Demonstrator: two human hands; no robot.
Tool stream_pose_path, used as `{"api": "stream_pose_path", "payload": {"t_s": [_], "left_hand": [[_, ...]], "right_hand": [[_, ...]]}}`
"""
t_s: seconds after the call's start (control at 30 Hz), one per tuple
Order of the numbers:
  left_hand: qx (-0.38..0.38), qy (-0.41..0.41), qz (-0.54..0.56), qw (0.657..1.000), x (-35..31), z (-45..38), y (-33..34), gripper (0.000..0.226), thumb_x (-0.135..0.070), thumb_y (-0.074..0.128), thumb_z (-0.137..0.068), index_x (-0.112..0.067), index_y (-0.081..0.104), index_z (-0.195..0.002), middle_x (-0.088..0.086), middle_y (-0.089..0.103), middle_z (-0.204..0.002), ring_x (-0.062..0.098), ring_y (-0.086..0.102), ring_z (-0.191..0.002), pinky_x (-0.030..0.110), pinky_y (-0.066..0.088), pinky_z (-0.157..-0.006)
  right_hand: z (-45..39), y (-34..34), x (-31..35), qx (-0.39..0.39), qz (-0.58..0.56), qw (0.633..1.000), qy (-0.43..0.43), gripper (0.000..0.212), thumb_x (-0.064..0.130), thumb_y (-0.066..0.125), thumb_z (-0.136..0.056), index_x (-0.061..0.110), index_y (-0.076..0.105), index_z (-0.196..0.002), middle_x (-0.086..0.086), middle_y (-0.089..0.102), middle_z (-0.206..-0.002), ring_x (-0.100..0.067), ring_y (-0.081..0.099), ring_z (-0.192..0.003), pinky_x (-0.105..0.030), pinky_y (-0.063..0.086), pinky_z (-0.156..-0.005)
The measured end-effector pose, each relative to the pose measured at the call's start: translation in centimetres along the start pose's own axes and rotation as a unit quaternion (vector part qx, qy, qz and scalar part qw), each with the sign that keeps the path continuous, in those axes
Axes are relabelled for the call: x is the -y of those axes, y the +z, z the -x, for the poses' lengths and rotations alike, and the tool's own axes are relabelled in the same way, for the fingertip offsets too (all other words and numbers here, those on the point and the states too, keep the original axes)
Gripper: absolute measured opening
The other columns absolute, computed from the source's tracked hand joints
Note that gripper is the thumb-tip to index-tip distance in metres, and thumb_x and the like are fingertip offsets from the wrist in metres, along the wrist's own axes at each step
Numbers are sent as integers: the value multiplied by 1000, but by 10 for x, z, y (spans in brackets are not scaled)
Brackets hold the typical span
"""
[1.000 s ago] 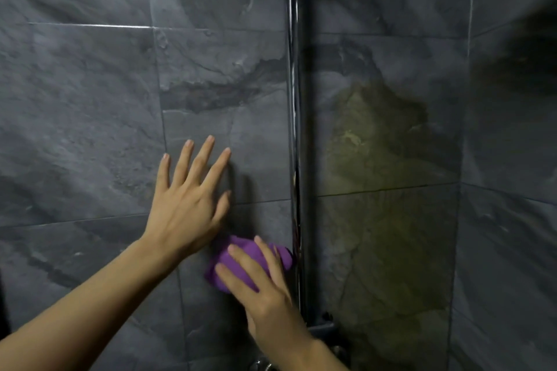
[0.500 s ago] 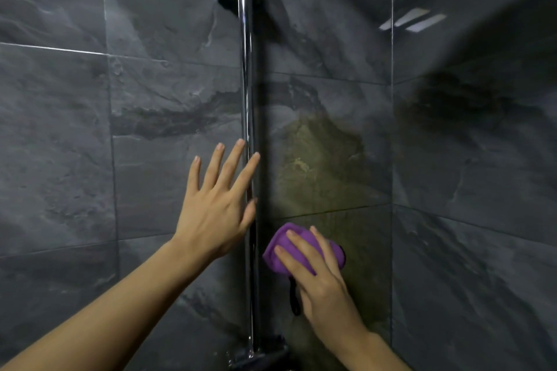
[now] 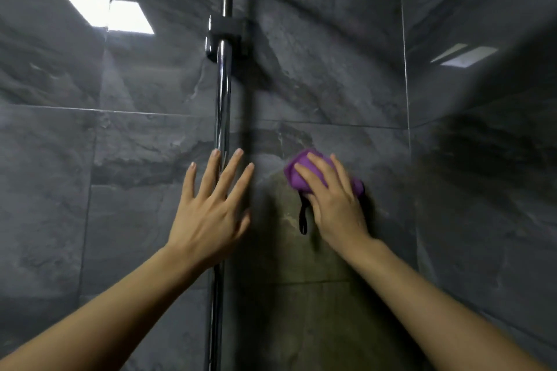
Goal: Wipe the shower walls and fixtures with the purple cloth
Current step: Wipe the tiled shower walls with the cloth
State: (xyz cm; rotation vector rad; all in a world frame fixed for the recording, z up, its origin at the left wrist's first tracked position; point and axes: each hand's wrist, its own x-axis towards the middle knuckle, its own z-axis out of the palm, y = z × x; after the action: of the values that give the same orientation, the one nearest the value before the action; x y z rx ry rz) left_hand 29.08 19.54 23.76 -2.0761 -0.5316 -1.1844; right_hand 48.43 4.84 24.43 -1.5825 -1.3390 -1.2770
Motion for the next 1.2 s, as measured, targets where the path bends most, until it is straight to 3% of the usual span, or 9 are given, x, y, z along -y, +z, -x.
{"api": "stream_pose_path", "payload": {"t_s": [0.1, 0.27, 0.33, 0.47, 0.57, 0.77, 1.07, 1.13, 1.2], "left_hand": [[-3, -20, -25, 999, -2, -14, -1, 77, -59, 26, -91, -19, 17, -157, 10, 3, -165, 36, -2, -151, 61, 9, -118], [-17, -33, -52, 998, -3, -20, -2, 77, -55, 30, -90, -17, 20, -156, 12, 4, -165, 35, 0, -152, 62, 9, -118], [-22, -34, -57, 998, -4, -19, -1, 77, -54, 31, -90, -17, 21, -156, 12, 5, -165, 35, -1, -152, 60, 9, -119], [-29, -28, -55, 998, -2, -17, 1, 75, -53, 33, -90, -16, 26, -155, 12, 9, -165, 34, -1, -152, 60, 11, -119], [-33, -12, -59, 998, 2, -16, 1, 74, -53, 33, -89, -14, 30, -153, 12, 12, -164, 35, 0, -152, 60, 12, -119], [-30, 5, -53, 998, 7, -17, 1, 75, -52, 33, -88, -14, 33, -152, 12, 11, -164, 35, -2, -152, 61, 14, -119], [-30, 0, -37, 999, 11, -11, 0, 75, -50, 32, -87, -14, 32, -152, 12, 5, -165, 31, 0, -152, 60, 14, -119], [-26, 6, -38, 999, 15, -7, -1, 73, -49, 33, -88, -15, 32, -153, 10, 5, -166, 30, 1, -153, 60, 13, -119], [-28, 18, -44, 998, 21, -3, -1, 70, -48, 35, -90, -17, 32, -153, 9, 5, -166, 30, 2, -153, 60, 13, -119]], "right_hand": [[-37, 9, -10, 13, 34, 999, -19, 53, 25, 58, -94, 23, 42, -145, -4, 38, -153, -38, 26, -144, -64, 25, -112], [-39, 43, 6, 1, 118, 992, -34, 54, 51, 34, -95, 30, 42, -145, 1, 37, -155, -39, 26, -144, -71, 12, -112], [-25, 53, 10, -2, 125, 990, -66, 54, 52, 36, -95, 33, 40, -145, 1, 35, -156, -39, 23, -145, -71, 10, -112], [5, 62, 3, -21, 162, 972, -171, 50, 52, 49, -91, 36, 49, -139, 1, 43, -152, -41, 32, -142, -72, 19, -108], [-4, 52, -16, -18, 187, 953, -239, 48, 54, 48, -92, 37, 53, -137, 2, 48, -149, -41, 39, -138, -72, 23, -106], [-47, 47, 4, -14, 160, 985, -64, 52, 56, 42, -93, 40, 43, -143, 4, 39, -154, -39, 27, -144, -70, 13, -110], [14, 63, 0, -15, 189, 964, -185, 51, 54, 48, -92, 38, 49, -140, 4, 43, -152, -39, 32, -143, -71, 20, -108], [16, 53, -27, -13, 204, 966, -160, 52, 56, 45, -93, 39, 47, -141, 4, 43, -152, -38, 31, -143, -71, 20, -108], [9, 39, -51, -5, 207, 975, -82, 54, 58, 39, -93, 39, 41, -144, 4, 40, -154, -37, 27, -144, -70, 17, -110]]}}
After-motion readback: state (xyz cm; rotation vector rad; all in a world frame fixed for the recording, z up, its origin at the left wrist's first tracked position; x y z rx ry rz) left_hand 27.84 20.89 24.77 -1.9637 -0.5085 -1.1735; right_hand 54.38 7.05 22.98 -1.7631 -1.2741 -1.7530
